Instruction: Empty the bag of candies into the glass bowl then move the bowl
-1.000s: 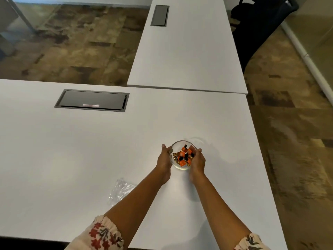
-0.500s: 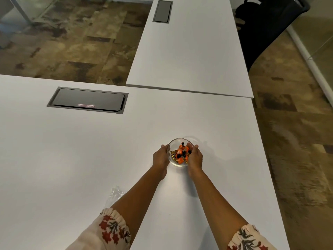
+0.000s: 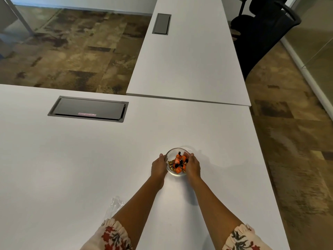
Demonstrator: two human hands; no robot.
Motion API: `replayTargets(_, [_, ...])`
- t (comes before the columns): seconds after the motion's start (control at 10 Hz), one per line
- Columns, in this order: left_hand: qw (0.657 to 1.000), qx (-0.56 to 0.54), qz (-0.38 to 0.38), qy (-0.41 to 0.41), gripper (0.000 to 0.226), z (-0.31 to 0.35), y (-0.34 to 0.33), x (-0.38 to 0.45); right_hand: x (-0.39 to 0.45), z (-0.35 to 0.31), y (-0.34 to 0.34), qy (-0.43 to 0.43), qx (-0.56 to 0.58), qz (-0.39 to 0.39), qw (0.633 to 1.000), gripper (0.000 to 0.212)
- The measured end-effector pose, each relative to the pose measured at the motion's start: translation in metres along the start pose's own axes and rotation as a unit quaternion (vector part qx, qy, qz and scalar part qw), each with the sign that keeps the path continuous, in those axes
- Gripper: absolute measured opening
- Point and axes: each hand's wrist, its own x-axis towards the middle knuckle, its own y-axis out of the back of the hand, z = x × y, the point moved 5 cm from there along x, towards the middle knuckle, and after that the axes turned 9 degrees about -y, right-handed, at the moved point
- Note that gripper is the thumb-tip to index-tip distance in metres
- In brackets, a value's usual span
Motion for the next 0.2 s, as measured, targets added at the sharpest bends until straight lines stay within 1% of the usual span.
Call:
replayTargets(0.1, [0.992, 0.116, -0.002, -0.049, 0.044, 0.0099, 0.004, -0.0105, -0.0033, -0.0064, 0.0044, -0.008, -0.03, -0.02, 0.999, 0.053])
replayTargets(0.2, [0.973, 0.204, 0.019, -0.108, 0.047, 0.0195, 0.0105, -0.0168, -0.003, -0.0114, 0.013, 0.032, -0.057, 0.004, 0.998, 0.049])
